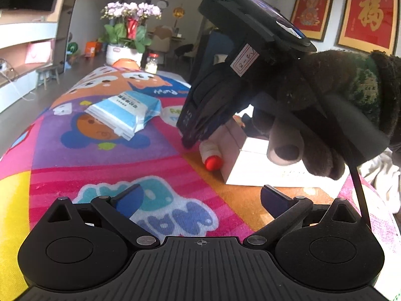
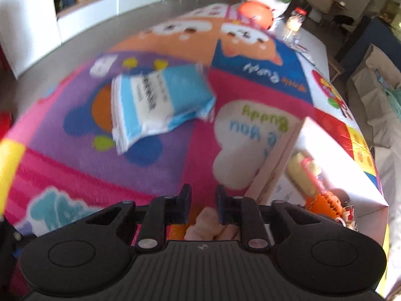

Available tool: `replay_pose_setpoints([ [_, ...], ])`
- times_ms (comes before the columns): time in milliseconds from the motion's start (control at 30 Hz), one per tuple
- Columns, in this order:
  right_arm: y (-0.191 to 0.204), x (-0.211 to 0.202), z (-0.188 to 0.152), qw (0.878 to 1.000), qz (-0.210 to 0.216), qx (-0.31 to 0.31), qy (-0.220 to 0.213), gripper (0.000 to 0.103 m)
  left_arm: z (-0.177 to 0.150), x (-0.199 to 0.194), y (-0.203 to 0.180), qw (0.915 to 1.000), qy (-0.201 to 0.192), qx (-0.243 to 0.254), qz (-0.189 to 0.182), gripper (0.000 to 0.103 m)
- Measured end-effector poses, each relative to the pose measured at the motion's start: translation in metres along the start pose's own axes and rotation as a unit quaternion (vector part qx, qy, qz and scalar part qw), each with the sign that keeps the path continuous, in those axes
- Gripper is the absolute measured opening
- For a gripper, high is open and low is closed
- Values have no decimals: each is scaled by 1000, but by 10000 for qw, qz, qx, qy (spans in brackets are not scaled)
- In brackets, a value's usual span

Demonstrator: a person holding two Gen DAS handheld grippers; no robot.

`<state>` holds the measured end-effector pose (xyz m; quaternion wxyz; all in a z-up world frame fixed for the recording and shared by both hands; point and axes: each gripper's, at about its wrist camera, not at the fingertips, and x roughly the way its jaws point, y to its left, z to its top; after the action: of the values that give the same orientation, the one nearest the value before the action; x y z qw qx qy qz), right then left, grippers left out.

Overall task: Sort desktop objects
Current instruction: 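Lower the black cat plush into the white box and open the right gripper, then grasp the blue wet-wipes pack on the mat with the left gripper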

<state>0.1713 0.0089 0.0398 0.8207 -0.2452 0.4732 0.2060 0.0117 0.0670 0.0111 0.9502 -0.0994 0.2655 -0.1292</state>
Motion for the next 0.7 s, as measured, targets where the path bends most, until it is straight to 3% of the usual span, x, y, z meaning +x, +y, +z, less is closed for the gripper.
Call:
replay_pose_setpoints([
  [67, 5, -5, -6, 9996, 197, 16, 209, 18, 0, -1, 0, 10000, -33, 13, -77, 102],
  [167, 9, -21, -17, 9921, 974, 151, 775, 18, 0, -2, 0, 9998, -49, 49, -165, 103],
  [233, 14, -36, -29, 9896, 1167, 51, 843, 18, 0, -2, 0, 9998, -47, 63, -202, 103],
  [300, 14, -56, -41, 9936, 989, -40, 549, 18, -1, -2, 0, 9997, -46, 62, -212, 103],
  [433, -18, -97, -71, 9960, 669, 469, -355, 26, 0, 0, 1, 9998, -1, 17, -211, 103],
  [500, -34, -116, -92, 9932, 368, 710, -841, 40, 0, 1, 2, 9998, 31, -12, -191, 103],
  [567, -45, -127, -115, 9877, -16, 954, -1240, 65, 0, 2, 2, 9998, 67, -44, -164, 103],
  [633, -52, -133, -144, 9810, -322, 1160, -1522, 69, 1, 3, 3, 9998, 117, -90, -106, 103],
  [700, -59, -132, -171, 9745, -440, 1449, -1655, 81, 1, 4, 3, 9997, 181, -139, -42, 103],
])
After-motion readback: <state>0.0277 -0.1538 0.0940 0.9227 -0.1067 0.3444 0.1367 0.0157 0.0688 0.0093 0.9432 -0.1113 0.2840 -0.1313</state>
